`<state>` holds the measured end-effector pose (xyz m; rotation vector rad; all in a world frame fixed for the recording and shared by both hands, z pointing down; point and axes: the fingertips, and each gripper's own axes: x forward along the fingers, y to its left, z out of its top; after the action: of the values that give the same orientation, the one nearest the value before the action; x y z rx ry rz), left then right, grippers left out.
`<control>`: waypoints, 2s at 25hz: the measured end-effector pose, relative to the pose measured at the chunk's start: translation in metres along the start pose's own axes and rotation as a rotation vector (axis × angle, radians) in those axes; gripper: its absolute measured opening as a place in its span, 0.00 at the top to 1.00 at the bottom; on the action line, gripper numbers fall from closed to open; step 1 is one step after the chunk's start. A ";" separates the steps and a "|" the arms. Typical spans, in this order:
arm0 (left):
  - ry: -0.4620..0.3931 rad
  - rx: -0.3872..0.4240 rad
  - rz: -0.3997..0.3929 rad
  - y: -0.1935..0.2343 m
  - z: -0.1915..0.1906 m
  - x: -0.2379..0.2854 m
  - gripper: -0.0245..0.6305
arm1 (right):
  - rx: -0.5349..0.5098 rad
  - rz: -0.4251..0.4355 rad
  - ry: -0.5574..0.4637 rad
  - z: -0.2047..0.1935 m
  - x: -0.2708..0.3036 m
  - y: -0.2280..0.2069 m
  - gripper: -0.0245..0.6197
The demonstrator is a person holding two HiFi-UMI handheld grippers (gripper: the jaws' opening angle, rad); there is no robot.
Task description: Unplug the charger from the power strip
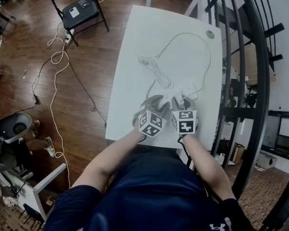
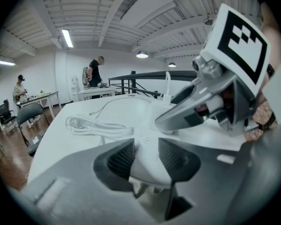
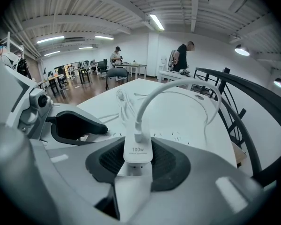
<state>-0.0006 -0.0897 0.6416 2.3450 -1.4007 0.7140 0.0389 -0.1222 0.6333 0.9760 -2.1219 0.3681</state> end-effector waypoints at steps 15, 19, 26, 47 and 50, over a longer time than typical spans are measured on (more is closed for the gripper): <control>0.022 0.026 0.018 0.000 -0.001 0.001 0.72 | 0.019 -0.008 -0.024 0.001 -0.002 0.000 0.74; 0.026 0.028 0.021 -0.003 0.000 0.001 0.72 | 0.024 -0.010 -0.031 0.002 -0.005 -0.002 0.74; 0.026 0.051 0.023 -0.005 0.001 0.001 0.72 | 0.069 -0.006 -0.049 0.003 -0.011 -0.005 0.74; -0.075 -0.103 0.017 0.008 0.033 -0.058 0.62 | 0.542 0.151 -0.135 -0.001 -0.083 -0.042 0.74; -0.095 -0.095 0.002 0.003 0.039 -0.077 0.64 | 0.680 0.214 -0.163 -0.004 -0.100 -0.047 0.74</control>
<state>-0.0234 -0.0547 0.5660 2.3316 -1.4433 0.5307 0.1172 -0.0991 0.5598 1.1734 -2.2974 1.2094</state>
